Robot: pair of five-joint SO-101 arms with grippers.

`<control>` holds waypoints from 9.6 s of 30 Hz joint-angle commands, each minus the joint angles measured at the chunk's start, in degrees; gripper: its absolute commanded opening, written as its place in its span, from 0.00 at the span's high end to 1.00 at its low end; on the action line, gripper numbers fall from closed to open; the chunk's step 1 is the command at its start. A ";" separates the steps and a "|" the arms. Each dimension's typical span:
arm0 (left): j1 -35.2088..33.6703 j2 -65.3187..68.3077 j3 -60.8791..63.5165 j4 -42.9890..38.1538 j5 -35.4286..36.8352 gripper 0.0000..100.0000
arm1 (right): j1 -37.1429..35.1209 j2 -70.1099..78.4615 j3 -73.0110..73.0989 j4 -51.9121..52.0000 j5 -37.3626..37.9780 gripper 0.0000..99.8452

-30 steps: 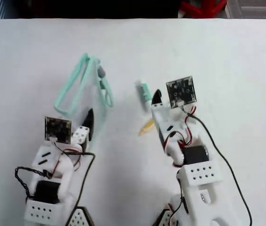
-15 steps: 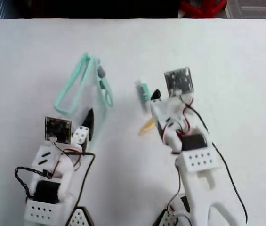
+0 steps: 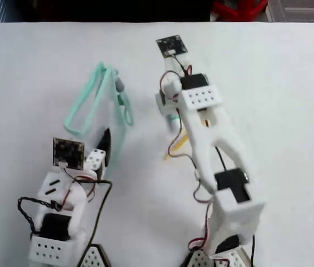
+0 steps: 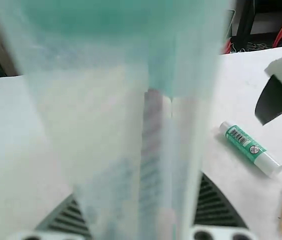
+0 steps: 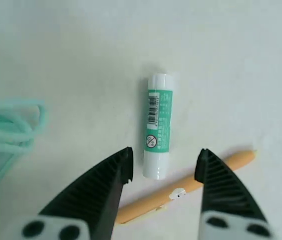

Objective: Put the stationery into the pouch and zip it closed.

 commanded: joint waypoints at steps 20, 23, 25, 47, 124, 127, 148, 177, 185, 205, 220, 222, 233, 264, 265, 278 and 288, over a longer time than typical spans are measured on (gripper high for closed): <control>1.36 -0.66 -0.35 -1.32 -0.70 0.84 | 0.66 17.54 -15.56 1.89 2.99 0.89; 1.36 -0.66 -0.35 -1.32 -0.70 0.84 | 0.75 17.71 -15.12 1.27 3.08 0.89; 1.36 -0.66 -0.35 -1.32 -0.70 0.84 | 0.75 18.68 -15.38 1.10 3.08 0.89; 3.21 -0.66 -0.35 -0.09 -4.40 0.84 | 5.05 21.67 -16.97 -0.13 2.64 0.98; 2.77 -0.66 -0.35 -0.18 -4.22 0.79 | -29.32 -51.65 37.45 -42.07 4.75 0.95; 2.77 -0.66 -0.35 -0.09 -4.22 0.79 | -29.32 -51.65 37.45 -41.36 4.66 0.86; 2.68 -0.66 -0.35 -0.09 -4.66 0.79 | -13.14 -71.08 33.14 -27.82 7.74 0.80; 2.77 -0.66 -0.26 1.05 -4.75 0.79 | 7.52 0.13 -0.35 7.69 -24.70 0.80; 2.77 -0.66 -0.26 0.97 -4.75 0.79 | 7.87 16.92 -12.75 8.92 -29.63 0.80; 2.95 -0.66 -0.26 1.05 -4.75 0.79 | 10.15 19.03 -21.71 19.56 -29.27 0.98; 2.86 -0.66 -0.26 1.14 -4.75 0.79 | 1.80 -25.10 -15.56 18.77 -12.57 0.98; 2.86 -0.66 -0.26 1.14 -4.75 0.79 | -0.92 -28.79 -13.45 16.04 -10.90 0.98; 2.86 -0.66 -0.26 1.14 -4.75 0.79 | -10.59 -45.85 -11.60 2.95 -10.29 0.98; 2.86 -0.66 -0.26 1.05 -4.75 0.79 | -30.64 -33.89 -10.99 -13.93 8.00 0.98; 2.86 -0.66 -0.26 1.05 -4.75 0.79 | -30.64 -34.33 -10.99 -13.23 8.00 0.98; 2.77 -0.66 -0.26 1.05 -4.75 0.79 | -25.98 -36.62 -10.99 -2.24 7.56 0.82; 2.77 -0.66 -0.26 1.05 -4.75 0.79 | -26.07 -36.70 -11.34 -0.48 8.00 0.66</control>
